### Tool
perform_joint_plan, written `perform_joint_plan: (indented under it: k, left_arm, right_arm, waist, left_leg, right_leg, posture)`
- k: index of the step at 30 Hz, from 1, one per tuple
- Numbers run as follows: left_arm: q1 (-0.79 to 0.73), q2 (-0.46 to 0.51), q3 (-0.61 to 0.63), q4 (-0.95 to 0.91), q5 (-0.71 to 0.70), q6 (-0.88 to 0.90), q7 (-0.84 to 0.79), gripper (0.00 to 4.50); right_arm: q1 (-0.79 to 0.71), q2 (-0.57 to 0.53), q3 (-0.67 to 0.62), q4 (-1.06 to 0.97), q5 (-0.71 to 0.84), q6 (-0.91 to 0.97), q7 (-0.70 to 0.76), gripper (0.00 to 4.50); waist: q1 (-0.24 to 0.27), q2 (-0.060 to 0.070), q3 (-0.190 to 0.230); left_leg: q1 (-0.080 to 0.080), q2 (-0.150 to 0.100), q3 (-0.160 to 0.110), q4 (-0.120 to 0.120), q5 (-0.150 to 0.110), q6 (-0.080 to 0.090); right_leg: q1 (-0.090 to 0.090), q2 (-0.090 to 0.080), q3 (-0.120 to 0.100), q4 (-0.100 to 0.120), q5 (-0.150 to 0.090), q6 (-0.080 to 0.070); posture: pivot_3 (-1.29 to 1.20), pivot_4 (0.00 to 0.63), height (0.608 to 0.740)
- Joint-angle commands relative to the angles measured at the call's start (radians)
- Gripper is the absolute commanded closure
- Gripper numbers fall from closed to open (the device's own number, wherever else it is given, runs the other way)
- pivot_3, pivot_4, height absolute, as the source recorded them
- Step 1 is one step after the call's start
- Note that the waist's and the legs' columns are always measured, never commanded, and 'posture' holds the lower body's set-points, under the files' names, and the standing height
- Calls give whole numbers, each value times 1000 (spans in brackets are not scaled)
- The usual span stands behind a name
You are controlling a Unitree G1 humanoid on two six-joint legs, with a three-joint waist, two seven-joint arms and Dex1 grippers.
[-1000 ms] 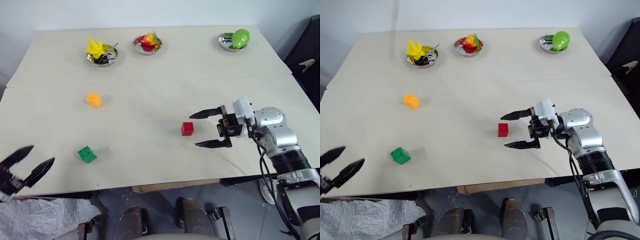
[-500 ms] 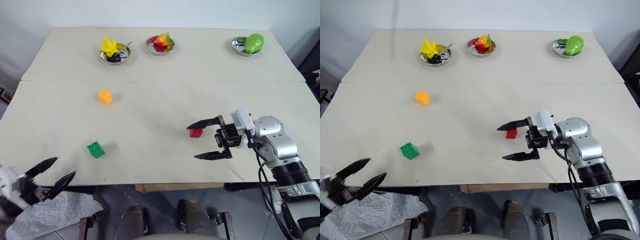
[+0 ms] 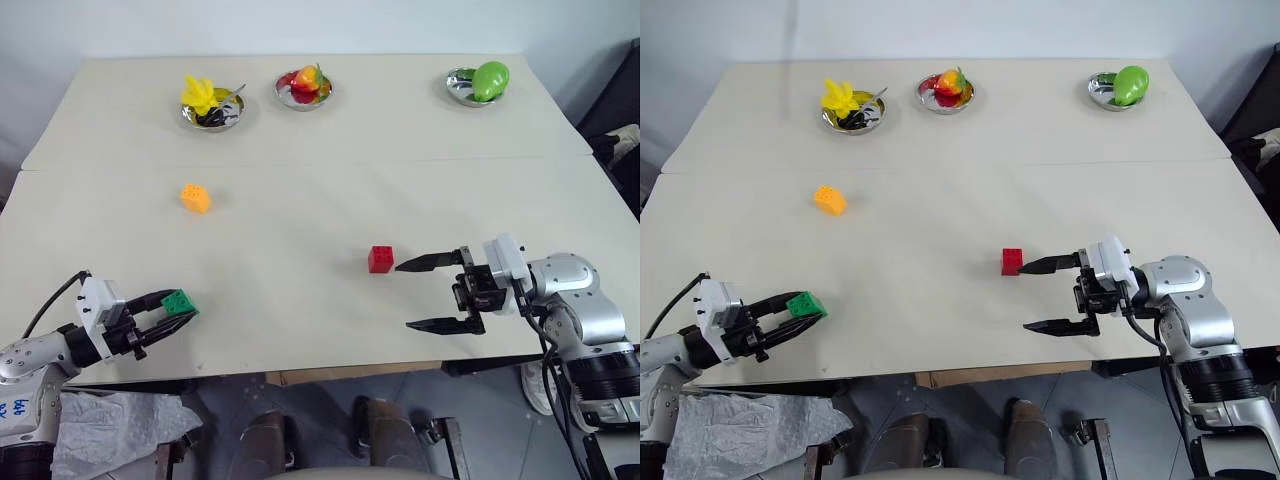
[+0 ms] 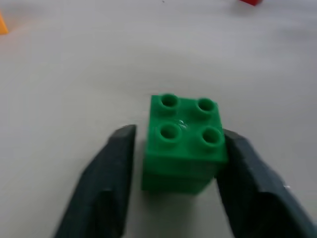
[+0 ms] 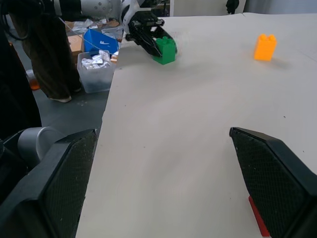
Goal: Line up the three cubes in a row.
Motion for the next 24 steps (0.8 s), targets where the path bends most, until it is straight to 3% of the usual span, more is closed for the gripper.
perform_joint_plan:
  k: [1,5,7,10,13,18,24]
  left_arm:
    - [-58,22,-24,-47,-25,28,-20,2997]
    - [-272,21,-134,-120,-74,151,-39,2997]
    - [-435,-6,-254,-90,-27,172,-80,2997]
    - [-626,-81,-397,31,57,155,-115,2997]
    - [-767,-180,-528,255,199,22,-129,2997]
    - [-894,-337,-581,523,278,-87,-101,2997]
    - [-958,-420,-600,656,332,-108,-105,2997]
  right_arm:
    - [48,-19,-69,-56,5,-6,-23,0]
    - [110,-26,-140,-75,5,-17,-56,0]
    - [151,-30,-188,-77,21,2,-78,0]
    - [190,-21,-246,-66,31,5,-112,0]
    - [229,-15,-298,-63,36,2,-145,0]
    - [289,-11,-355,-113,43,7,-195,0]
    - [355,6,-375,-181,54,26,-239,0]
  waist:
    - [10,0,0]
    - [36,0,0]
    - [48,0,0]
    - [49,0,-1]
    - [39,0,-1]
    - [33,-2,0]
    - [35,-3,1]
  left_leg:
    - [0,0,0,0,0,0]
    - [-1,-1,-2,2,1,1]
    - [-1,-2,-2,3,1,1]
    - [0,-6,-1,4,1,2]
    - [0,-6,8,2,1,2]
    - [-1,-4,9,1,2,1]
    - [-1,-4,9,2,2,1]
  right_leg:
    - [0,0,0,0,0,0]
    - [1,0,0,1,0,1]
    - [1,0,1,2,1,1]
    - [3,0,0,1,1,2]
    - [3,3,0,0,1,2]
    - [2,5,0,-4,1,2]
    - [2,5,1,-4,1,3]
  posture:
    - [0,150,740]
    - [0,150,740]
    - [0,150,740]
    - [0,150,740]
    - [0,150,740]
    - [0,150,740]
    - [0,150,740]
